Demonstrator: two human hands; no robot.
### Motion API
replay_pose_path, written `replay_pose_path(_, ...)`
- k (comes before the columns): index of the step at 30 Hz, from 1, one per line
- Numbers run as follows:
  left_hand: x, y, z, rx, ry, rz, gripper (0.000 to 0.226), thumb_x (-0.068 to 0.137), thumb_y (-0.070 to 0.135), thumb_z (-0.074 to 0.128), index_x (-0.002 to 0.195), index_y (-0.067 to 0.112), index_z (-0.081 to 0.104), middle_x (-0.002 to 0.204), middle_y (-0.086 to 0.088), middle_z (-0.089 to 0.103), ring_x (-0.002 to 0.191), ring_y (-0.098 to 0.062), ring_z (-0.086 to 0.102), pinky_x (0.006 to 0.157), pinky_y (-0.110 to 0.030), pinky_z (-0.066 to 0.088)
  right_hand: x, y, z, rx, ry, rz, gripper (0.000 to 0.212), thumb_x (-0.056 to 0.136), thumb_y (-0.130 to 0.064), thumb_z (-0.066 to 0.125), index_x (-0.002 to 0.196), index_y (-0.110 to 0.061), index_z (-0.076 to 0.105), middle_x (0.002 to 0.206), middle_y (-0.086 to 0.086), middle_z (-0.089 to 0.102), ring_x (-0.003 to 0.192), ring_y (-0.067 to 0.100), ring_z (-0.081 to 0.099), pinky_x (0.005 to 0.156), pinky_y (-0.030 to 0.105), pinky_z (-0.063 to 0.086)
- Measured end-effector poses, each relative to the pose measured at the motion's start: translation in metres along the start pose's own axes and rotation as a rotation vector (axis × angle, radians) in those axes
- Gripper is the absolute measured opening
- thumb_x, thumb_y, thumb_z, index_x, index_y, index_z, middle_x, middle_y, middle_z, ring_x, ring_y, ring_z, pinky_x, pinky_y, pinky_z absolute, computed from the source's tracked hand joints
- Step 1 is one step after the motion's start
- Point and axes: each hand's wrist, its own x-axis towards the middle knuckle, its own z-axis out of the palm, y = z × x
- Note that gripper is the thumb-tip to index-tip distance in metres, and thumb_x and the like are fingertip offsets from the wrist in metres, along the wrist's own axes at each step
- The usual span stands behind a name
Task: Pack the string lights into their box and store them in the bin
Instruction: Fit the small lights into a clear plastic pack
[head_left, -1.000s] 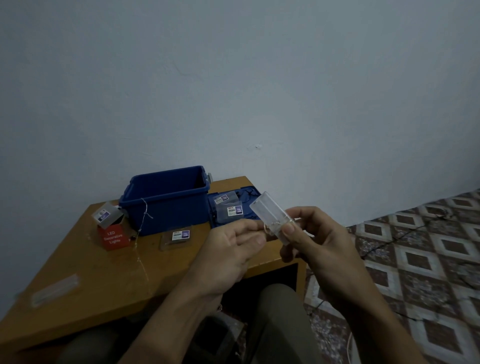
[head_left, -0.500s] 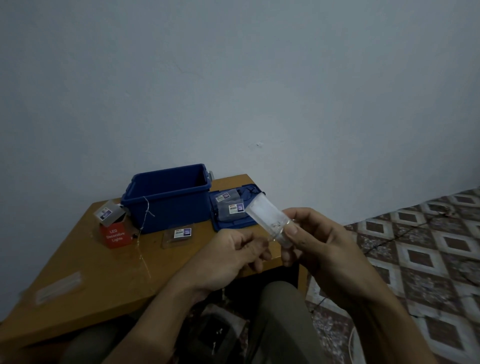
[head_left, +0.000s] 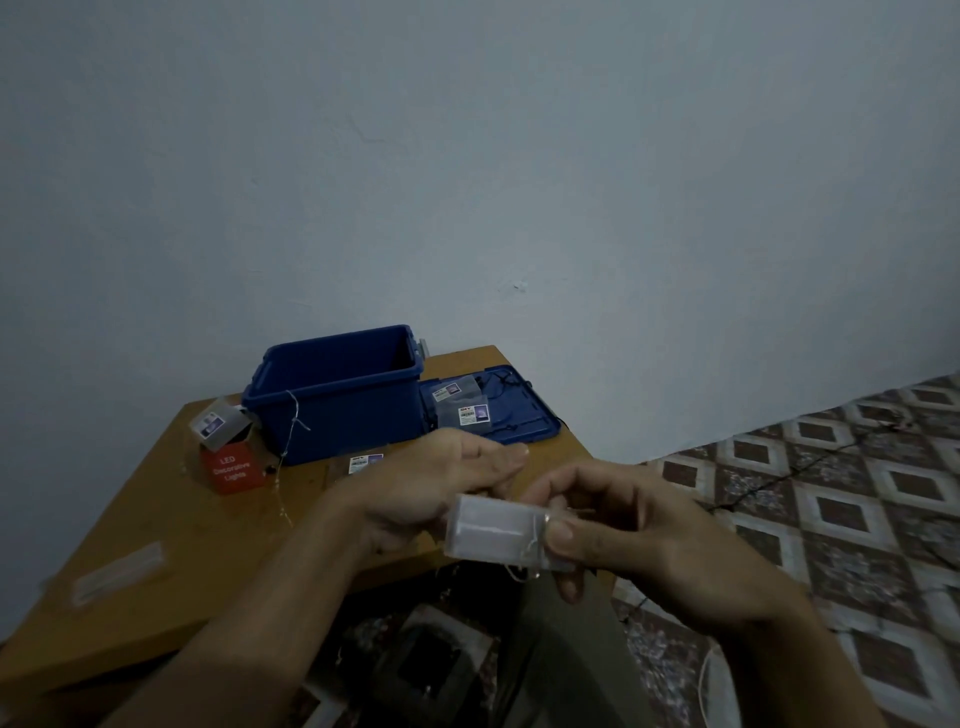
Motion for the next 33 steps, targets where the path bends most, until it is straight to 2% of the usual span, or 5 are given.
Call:
replay_pose_path(5, -0.004, 0.031, -0.010, 0.220, 0.091, 0.034, 0.041, 0.090, 0.047, 0.063, 0.075, 0.009, 0.066, 0.050, -0.001, 0.039, 0.043, -0.012, 0.028, 0.043, -0.023, 0.024, 0.003, -0.001, 0.004, -0.353, 0.128, 0.011, 0.008, 0.094, -0.022, 0.068, 0.101, -0.017, 0.068, 0.092, 0.013, 0.068, 0.067, 0.015, 0.063, 0.064, 0.028, 0.052)
replay_pose_path(13, -0.025, 0.043, 0.026, 0.550, 0.336, 0.224, 0.019, 0.097, 0.033, 0.060, 0.083, 0.026, 0.071, 0.061, 0.011, 0.059, 0.054, 0.000, 0.049, 0.056, -0.024, 0.042, 0.010, 0.011, 0.005, -0.677, 0.481, -0.125, 0.012, 0.091, -0.039, 0.066, 0.098, -0.031, 0.061, 0.079, -0.002, 0.065, 0.060, 0.013, 0.057, 0.055, 0.033, 0.047)
replay_pose_path(19, -0.034, 0.023, 0.060, 0.255, 0.581, 0.386, 0.015, 0.097, 0.029, 0.059, 0.104, 0.040, 0.065, 0.071, -0.004, 0.066, 0.066, -0.023, 0.062, 0.060, -0.035, 0.050, 0.011, 0.011, 0.006, -0.520, 0.612, -0.199, 0.023, 0.092, -0.031, 0.065, 0.113, -0.035, 0.058, 0.079, -0.003, 0.061, 0.067, 0.024, 0.065, 0.064, 0.055, 0.055)
replay_pose_path(24, -0.023, 0.007, 0.062, -0.019, 0.607, 0.199, 0.036, 0.092, 0.037, 0.064, 0.124, 0.030, 0.049, 0.066, 0.001, 0.067, 0.051, -0.005, 0.057, 0.054, -0.030, 0.043, 0.013, 0.011, 0.011, -0.467, 0.623, -0.258, 0.024, 0.096, -0.019, 0.063, 0.117, -0.029, 0.064, 0.078, -0.002, 0.063, 0.066, 0.020, 0.067, 0.062, 0.043, 0.058)
replay_pose_path(33, -0.019, -0.005, 0.043, -0.173, 0.390, 0.222, 0.020, 0.099, 0.023, 0.058, 0.113, 0.021, 0.072, 0.065, -0.001, 0.053, 0.045, -0.004, 0.037, 0.043, -0.016, 0.031, 0.014, 0.009, 0.012, -0.273, 0.590, -0.231, 0.021, 0.095, -0.013, 0.064, 0.114, -0.023, 0.068, 0.074, 0.007, 0.061, 0.063, 0.023, 0.069, 0.062, 0.029, 0.058)
